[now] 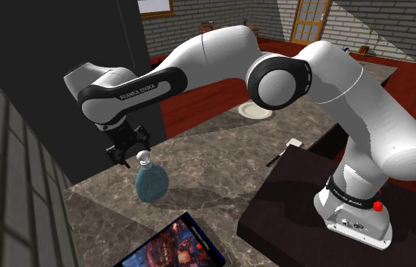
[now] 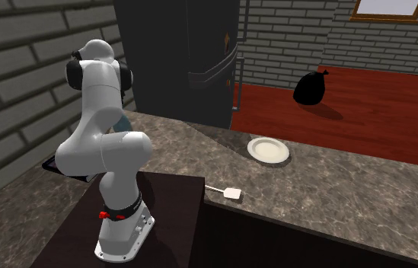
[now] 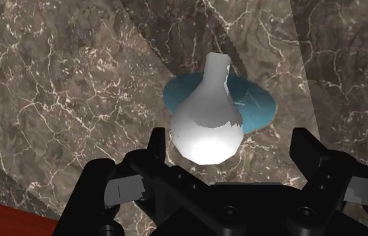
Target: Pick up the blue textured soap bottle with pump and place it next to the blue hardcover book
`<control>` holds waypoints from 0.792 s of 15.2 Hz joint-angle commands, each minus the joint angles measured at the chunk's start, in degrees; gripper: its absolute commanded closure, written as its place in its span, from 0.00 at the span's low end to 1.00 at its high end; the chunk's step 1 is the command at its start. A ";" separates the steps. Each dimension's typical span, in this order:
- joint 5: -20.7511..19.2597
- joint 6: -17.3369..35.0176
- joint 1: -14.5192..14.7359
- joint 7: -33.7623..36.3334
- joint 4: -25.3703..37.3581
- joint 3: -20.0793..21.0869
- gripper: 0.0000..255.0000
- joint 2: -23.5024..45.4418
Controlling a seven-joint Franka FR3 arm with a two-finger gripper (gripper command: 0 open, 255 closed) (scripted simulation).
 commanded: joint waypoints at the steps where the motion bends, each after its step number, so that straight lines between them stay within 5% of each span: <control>1: 0.00 0.00 0.00 0.00 0.00 0.00 0.00 0.00; 5: -0.14 -12.62 2.85 -1.62 20.07 -0.71 0.00 7.05; 12: -0.11 -12.62 2.87 -1.63 20.07 -0.75 0.00 7.05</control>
